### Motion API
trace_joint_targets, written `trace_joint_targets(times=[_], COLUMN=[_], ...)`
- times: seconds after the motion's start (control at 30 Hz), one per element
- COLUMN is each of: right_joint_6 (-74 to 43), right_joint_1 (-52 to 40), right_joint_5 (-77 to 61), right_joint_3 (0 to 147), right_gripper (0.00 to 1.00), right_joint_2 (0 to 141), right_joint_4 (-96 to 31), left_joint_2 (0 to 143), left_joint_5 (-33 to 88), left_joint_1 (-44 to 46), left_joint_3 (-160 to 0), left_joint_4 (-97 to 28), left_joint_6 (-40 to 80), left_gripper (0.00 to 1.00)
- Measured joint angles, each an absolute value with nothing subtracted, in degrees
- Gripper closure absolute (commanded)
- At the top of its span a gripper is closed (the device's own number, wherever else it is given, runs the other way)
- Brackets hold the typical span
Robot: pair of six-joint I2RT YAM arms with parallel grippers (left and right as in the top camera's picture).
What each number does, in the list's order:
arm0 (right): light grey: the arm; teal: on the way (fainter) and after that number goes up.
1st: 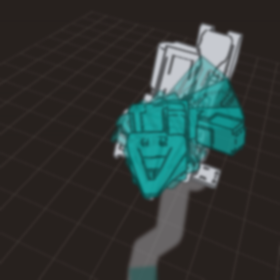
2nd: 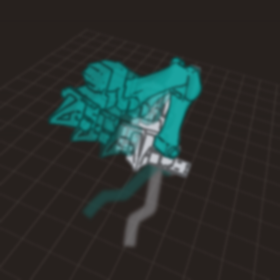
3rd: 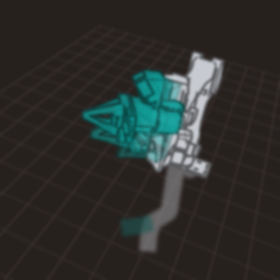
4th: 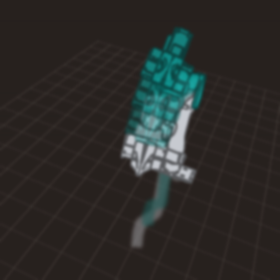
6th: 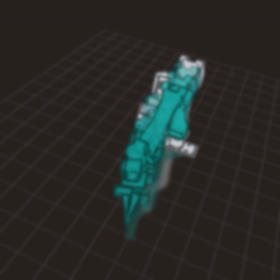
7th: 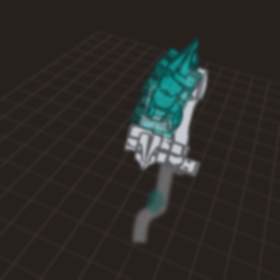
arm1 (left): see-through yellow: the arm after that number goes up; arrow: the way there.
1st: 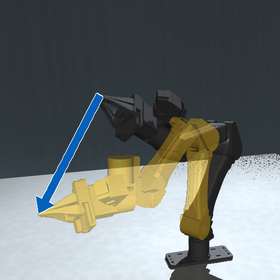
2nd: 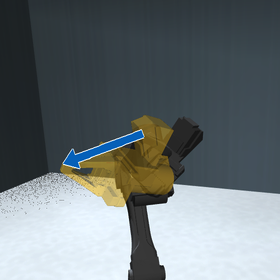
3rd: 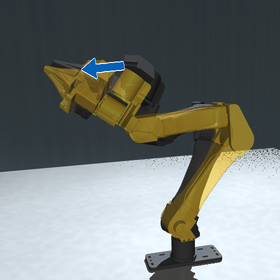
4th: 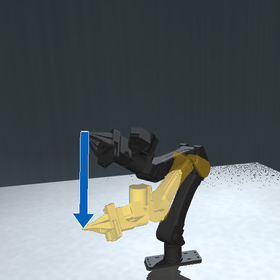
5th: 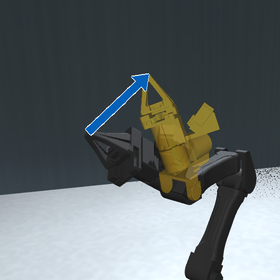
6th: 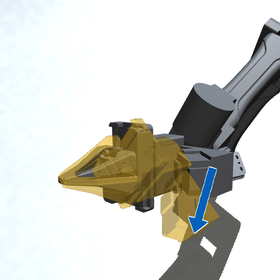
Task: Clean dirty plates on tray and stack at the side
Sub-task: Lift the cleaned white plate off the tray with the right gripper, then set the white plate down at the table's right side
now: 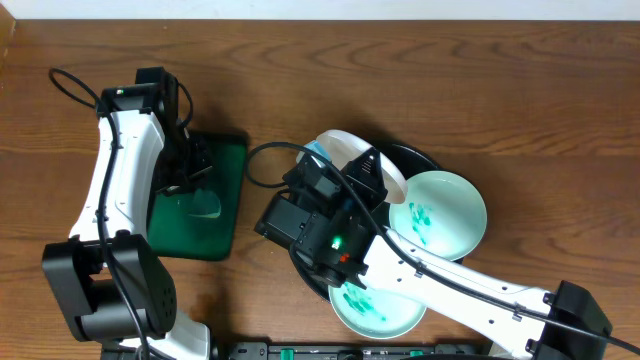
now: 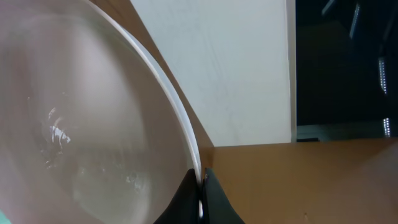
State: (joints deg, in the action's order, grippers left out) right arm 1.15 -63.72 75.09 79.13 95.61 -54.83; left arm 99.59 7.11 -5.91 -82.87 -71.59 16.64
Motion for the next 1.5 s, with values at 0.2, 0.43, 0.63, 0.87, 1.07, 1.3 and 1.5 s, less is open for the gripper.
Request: trace_joint_targets(times=[0.2,0.43,0.63,0.87,1.07,1.3,1.5], right_joint_6=[1.0,-9.8,-22.6,-27.5,-28.0,-26.5,-25.9], right_joint_1=[-63.7,-60.2,-50.5,-37.9,-21.7,0.3,15.8], right_joint_5=[74.0,54.1,36.8,21.9,10.5,0.4,-2.6], right_joint_3=[79.1,79.2,79.2,79.2,79.4,79.5,79.5], right_gripper=[0.99,0.99,0.99,0.99,0.99,0.99,0.99], right_joint_2=[95.6,95.6,95.6,95.6,95.5,95.5,95.5], right_joint_4=[-54.8,-54.7,-53.3,-52.0,-51.7,-52.2,-53.8], left_joint_2=[99.6,99.6,99.6,99.6,99.6,99.6,99.6], left_joint_5=[7.1,7.1,7.1,7.1,7.1,7.1,7.2], left_joint_1=[-5.9,-5.9,-5.9,-5.9,-5.9,-5.9,-5.9], left_joint_3=[-82.9,-82.9,-82.9,-82.9,-82.9,-82.9,-82.9], left_joint_4=[-71.6,-71.7,-71.7,-71.7,-71.7,-71.7,-71.7], left_joint_6=[16.6,16.6,16.6,16.6,16.5,16.4,16.4], left_gripper=[0.93,0.93,0.93,0.93,0.93,0.93,0.93])
